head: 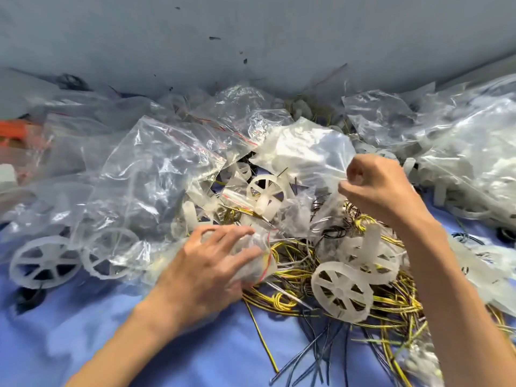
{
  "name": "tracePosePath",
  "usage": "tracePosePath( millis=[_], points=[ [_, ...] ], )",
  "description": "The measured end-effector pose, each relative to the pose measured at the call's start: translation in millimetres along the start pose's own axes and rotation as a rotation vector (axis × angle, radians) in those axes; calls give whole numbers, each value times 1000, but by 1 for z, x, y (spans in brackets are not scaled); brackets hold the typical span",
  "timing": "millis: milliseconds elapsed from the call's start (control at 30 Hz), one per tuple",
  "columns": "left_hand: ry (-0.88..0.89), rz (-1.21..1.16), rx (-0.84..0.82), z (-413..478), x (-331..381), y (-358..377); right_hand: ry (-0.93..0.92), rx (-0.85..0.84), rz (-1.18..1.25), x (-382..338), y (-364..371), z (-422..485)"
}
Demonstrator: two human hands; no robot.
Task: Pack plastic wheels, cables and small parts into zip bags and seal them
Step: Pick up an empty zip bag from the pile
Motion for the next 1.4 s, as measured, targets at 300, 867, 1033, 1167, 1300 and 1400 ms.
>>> tracePosePath(
  millis=[300, 867, 1033, 1167, 1300, 1400],
  points=[
    [-277, -616, -373, 24, -58, 11, -181, 55, 135, -62, -26, -25],
    [-608, -787, 739, 101, -74, -89, -229, -344, 304, -65, 2, -34],
    [-12, -203, 539, 107, 0, -104, 74, -81, 1038, -45, -15, -22],
    [23, -476, -207, 109, 21, -42, -39, -130, 660, -48, 1, -22],
    [-255, -636, -129, 107, 2, -43, -72, -204, 614, -51, 9, -24],
    [-358, -434, -28, 109, -5, -43, -57, -319, 733, -55, 22, -25]
  ],
)
Point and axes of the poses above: each hand's wrist, its own z-axis towards the middle knuckle, its own y-axis out of the palm, x = y × z, the point moved 9 cm from there along z, towards the middle knuckle, and after that the axes turned 4 degrees about -y, right-handed, at the moved point
